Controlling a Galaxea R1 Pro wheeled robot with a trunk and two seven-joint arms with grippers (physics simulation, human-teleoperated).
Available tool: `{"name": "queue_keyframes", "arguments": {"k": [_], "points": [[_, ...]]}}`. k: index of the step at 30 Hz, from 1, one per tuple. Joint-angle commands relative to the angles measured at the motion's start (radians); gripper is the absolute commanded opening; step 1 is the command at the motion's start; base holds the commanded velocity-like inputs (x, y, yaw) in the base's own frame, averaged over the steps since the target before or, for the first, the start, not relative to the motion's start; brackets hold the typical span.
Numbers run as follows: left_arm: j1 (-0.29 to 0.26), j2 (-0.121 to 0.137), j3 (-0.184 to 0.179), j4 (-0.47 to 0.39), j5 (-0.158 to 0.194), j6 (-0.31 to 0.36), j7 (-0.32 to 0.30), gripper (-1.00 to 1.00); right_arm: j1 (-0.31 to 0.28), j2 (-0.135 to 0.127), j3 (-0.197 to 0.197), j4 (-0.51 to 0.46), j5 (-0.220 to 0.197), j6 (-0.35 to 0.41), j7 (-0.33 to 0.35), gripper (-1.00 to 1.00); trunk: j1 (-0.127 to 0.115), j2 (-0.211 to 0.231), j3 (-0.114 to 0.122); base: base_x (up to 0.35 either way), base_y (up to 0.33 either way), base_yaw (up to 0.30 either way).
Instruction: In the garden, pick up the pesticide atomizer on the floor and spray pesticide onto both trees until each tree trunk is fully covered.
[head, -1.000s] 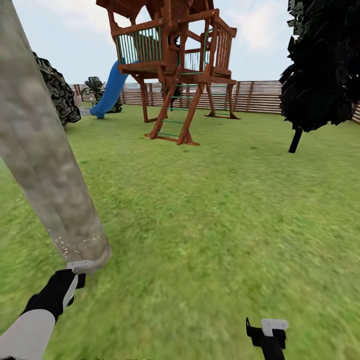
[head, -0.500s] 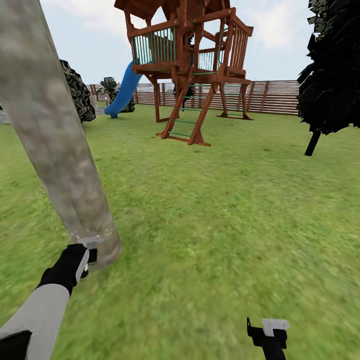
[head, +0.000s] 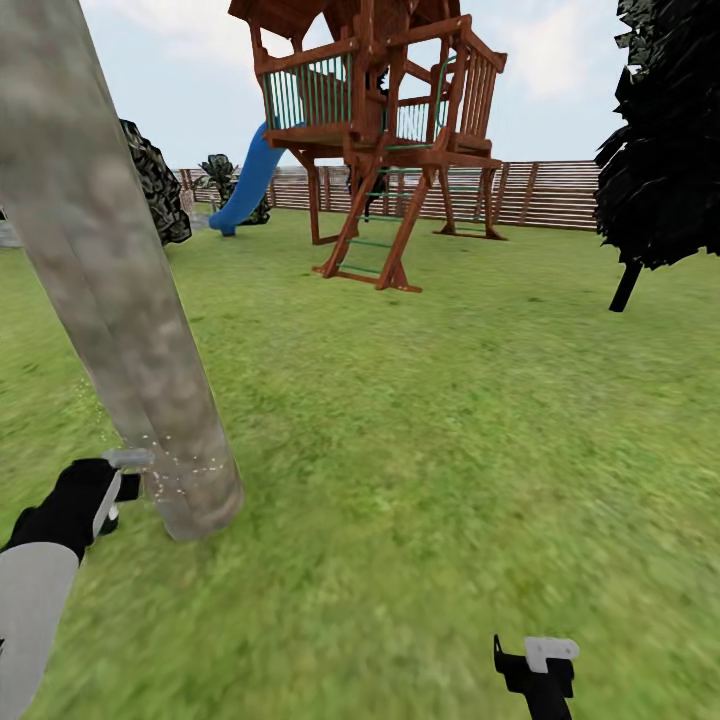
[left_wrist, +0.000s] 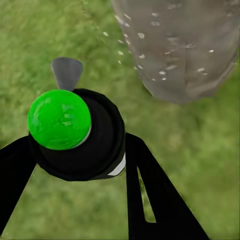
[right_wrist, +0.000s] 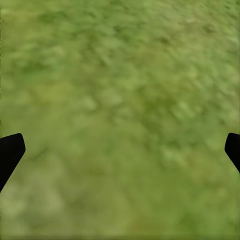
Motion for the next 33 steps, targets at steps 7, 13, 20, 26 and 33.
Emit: {"name": "queue_keyframes", "arguments": {"k": [7, 13, 20, 26, 33], "points": [[0.013, 0.005, -0.013, 0.009, 0.003, -0.005, -0.028, -1.00, 0.000, 0.001, 0.000, -0.001, 0.000, 0.000, 0.001, 1.00, 0.000, 0.000, 0.000, 0.000, 0.000, 0.115], [0.018, -0.024, -0.029, 0.014, 0.004, -0.004, -0.026, -1.00, 0.000, 0.001, 0.000, -0.002, 0.000, 0.000, 0.000, 1.00, 0.000, 0.000, 0.000, 0.054, -0.145, 0.106], [0.018, -0.030, -0.029, 0.005, 0.004, -0.004, -0.025, -1.00, 0.000, 0.001, 0.000, -0.002, 0.000, 0.000, 0.001, 1.00, 0.000, 0.000, 0.000, 0.108, -0.261, 0.001], [0.018, -0.029, -0.029, 0.001, 0.004, -0.003, -0.025, -1.00, 0.000, 0.001, 0.000, -0.002, 0.000, 0.002, 0.002, 1.00, 0.000, 0.000, 0.000, 0.084, -0.266, 0.000], [0.018, -0.028, -0.029, 0.000, 0.003, -0.003, -0.024, -1.00, 0.000, 0.001, 0.000, -0.002, 0.000, 0.000, 0.002, 1.00, 0.000, 0.000, 0.000, 0.082, -0.267, 0.001]]}}
